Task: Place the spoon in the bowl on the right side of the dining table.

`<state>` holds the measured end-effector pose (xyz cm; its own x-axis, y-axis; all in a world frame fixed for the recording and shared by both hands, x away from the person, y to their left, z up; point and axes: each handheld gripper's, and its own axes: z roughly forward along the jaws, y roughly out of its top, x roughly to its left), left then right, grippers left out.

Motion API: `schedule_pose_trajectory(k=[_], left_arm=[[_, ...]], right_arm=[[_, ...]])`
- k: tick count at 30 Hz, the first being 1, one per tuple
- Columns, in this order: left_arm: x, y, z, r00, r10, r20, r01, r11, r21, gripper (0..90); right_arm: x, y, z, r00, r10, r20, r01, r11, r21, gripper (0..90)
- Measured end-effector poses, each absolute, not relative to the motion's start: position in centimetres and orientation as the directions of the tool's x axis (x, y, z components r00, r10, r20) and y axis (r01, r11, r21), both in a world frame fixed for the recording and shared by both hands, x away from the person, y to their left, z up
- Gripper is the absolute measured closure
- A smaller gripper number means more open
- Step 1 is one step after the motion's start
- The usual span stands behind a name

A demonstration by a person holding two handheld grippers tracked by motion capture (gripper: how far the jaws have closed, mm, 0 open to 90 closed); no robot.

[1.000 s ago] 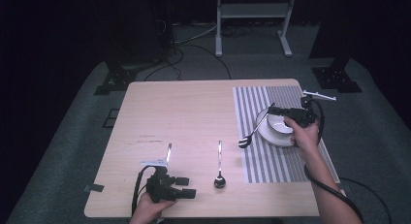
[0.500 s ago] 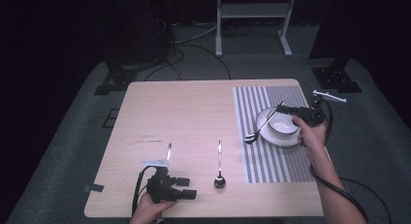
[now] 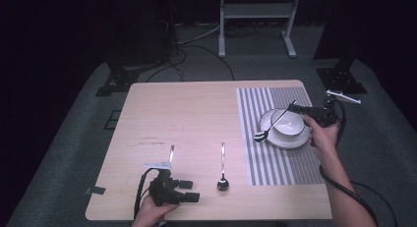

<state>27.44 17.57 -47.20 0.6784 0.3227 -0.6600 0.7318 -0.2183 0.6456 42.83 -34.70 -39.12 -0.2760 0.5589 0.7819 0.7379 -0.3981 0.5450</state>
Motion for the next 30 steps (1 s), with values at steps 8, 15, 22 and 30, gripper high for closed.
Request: schedule_pose_trajectory(k=[8, 15, 22, 30], left_arm=[[27.4, 17.7, -47.2, 0.676, 0.322, -0.663, 0.734, -0.212, 0.645, 8.9], [27.4, 17.7, -47.2, 0.674, 0.323, -0.664, 0.736, -0.211, 0.644, 8.9], [27.4, 17.6, -47.2, 0.674, 0.323, -0.665, 0.736, -0.211, 0.643, 8.9], [27.4, 17.6, -47.2, 0.674, 0.323, -0.665, 0.736, -0.209, 0.644, 8.9]], right_arm=[[42.8, -35.8, -38.7, -0.249, 0.574, 0.780, 0.714, -0.435, 0.548, 89.0], [42.5, -37.1, -38.6, -0.221, 0.578, 0.785, 0.689, -0.477, 0.545, 89.0], [42.2, -38.2, -38.5, -0.198, 0.583, 0.788, 0.669, -0.507, 0.544, 88.9], [41.9, -39.1, -38.5, -0.188, 0.576, 0.796, 0.646, -0.538, 0.541, 89.0]])
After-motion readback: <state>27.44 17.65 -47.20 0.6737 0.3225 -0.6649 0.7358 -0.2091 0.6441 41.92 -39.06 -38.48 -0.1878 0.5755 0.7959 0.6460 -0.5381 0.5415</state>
